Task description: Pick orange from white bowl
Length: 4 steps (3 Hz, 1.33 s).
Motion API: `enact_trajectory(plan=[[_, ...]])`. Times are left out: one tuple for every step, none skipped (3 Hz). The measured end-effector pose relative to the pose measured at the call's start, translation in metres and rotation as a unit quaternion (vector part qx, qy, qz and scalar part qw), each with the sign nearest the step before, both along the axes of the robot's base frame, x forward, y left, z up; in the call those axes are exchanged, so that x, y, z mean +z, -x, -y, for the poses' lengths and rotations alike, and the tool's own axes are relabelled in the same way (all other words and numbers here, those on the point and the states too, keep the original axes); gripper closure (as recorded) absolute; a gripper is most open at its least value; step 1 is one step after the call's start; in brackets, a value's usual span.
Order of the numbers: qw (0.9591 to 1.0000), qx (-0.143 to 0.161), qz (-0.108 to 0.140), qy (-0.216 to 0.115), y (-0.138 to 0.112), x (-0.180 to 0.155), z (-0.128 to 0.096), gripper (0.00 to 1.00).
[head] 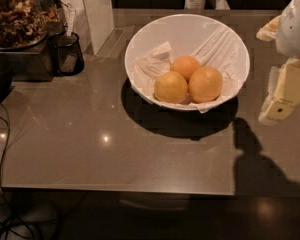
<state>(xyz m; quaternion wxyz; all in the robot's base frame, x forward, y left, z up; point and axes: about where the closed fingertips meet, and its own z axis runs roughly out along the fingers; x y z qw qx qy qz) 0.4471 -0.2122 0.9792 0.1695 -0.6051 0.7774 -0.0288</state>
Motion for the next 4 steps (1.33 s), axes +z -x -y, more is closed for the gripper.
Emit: enact_trajectory(plan=[[0.9995,0.017,-0.001,-0.026,-0.024,0.0,-0.012,0.0],[0.9995,0.016,-0.001,-0.028,-0.025,-0.001,-0.013,0.0],[0.9982,0.026,-0.015,-0.052,-0.042,-0.012,-0.027,0.0],[0.9962,0.05,-0.031,-0.065,-0.063,-0.023,-0.049,0.0]])
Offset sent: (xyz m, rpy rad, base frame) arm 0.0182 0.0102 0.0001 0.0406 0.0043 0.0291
